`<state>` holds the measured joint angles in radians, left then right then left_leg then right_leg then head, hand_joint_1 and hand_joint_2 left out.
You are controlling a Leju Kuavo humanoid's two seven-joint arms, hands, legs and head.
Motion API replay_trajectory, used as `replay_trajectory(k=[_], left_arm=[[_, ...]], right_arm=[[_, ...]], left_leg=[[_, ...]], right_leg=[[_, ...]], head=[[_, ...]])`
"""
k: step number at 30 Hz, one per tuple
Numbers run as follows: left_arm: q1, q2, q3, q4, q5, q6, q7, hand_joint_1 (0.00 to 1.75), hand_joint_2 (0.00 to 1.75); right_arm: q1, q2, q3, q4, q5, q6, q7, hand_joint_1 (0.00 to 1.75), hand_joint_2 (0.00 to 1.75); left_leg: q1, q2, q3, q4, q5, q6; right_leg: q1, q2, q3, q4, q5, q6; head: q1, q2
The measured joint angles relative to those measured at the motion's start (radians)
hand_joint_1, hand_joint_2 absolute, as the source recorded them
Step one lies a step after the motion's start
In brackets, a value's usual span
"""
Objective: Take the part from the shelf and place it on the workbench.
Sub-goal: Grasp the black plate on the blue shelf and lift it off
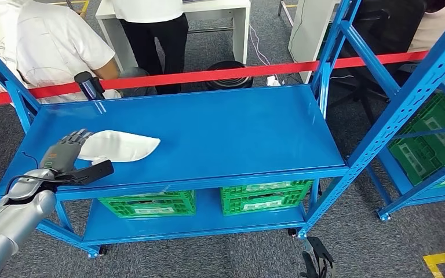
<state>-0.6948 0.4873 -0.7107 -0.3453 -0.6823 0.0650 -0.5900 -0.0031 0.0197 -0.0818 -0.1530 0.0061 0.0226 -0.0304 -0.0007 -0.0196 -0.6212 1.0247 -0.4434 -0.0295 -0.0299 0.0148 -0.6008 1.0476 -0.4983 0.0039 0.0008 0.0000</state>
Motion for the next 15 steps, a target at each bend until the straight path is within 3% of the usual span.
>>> replay_trajectory(k=[15], left_arm=[[0.008, -0.036, 0.003, -0.008, -0.006, 0.008, -0.011, 0.0, 1.75]], right_arm=[[0.0, 0.0, -0.006, 0.0, 0.002, -0.009, 0.002, 0.0, 0.0]], left_leg=[[0.0, 0.0, 0.0, 0.0, 0.0, 0.0]], right_leg=[[0.0, 0.0, 0.0, 0.0, 0.0, 0.0]], head=[[0.0, 0.0]])
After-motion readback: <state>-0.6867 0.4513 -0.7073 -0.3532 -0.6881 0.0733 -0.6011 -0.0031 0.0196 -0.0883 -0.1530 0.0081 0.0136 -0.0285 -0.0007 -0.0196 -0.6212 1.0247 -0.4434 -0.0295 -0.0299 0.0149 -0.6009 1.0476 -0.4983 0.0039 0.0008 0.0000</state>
